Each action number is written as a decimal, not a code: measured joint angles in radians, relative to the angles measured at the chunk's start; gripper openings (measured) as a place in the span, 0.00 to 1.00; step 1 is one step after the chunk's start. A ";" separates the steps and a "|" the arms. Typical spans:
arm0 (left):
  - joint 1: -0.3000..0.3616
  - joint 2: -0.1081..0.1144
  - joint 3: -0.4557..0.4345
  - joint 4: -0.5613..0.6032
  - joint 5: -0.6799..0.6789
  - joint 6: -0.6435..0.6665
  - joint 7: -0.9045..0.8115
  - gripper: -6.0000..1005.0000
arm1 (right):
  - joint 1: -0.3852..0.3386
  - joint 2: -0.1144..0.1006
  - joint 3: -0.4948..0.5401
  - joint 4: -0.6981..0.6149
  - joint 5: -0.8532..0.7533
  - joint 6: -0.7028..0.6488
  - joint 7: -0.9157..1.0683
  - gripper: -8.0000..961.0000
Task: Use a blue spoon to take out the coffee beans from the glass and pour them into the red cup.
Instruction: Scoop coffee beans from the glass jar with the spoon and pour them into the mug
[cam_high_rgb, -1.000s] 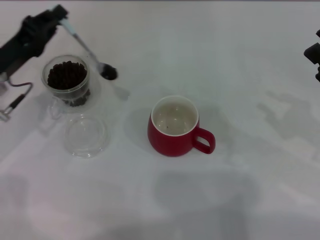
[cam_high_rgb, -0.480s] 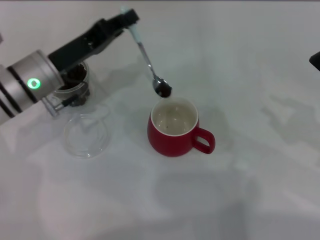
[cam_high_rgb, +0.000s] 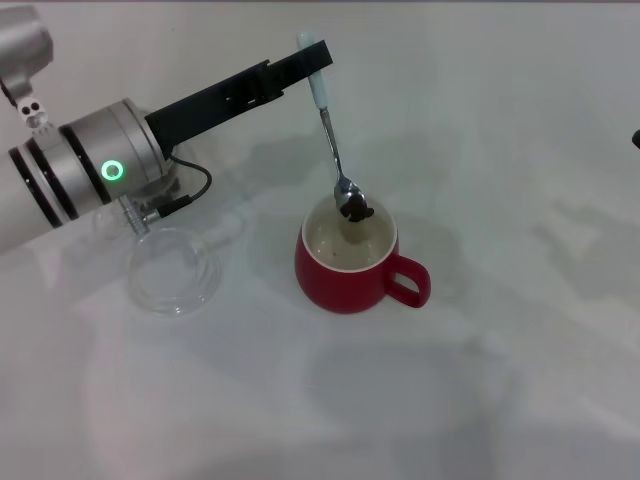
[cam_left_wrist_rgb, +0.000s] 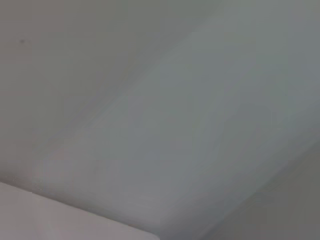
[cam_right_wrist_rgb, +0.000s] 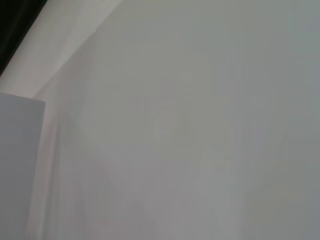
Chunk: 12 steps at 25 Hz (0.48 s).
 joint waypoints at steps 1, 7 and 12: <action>-0.008 0.001 0.000 -0.001 0.008 -0.004 0.023 0.13 | -0.003 0.000 0.000 0.000 0.000 -0.001 0.000 0.45; -0.040 0.004 0.000 -0.010 0.055 -0.010 0.067 0.13 | -0.010 0.004 0.000 0.001 0.000 -0.002 -0.001 0.45; -0.069 0.006 0.000 -0.029 0.102 -0.023 0.113 0.12 | -0.015 0.005 0.000 0.002 0.000 -0.003 -0.001 0.45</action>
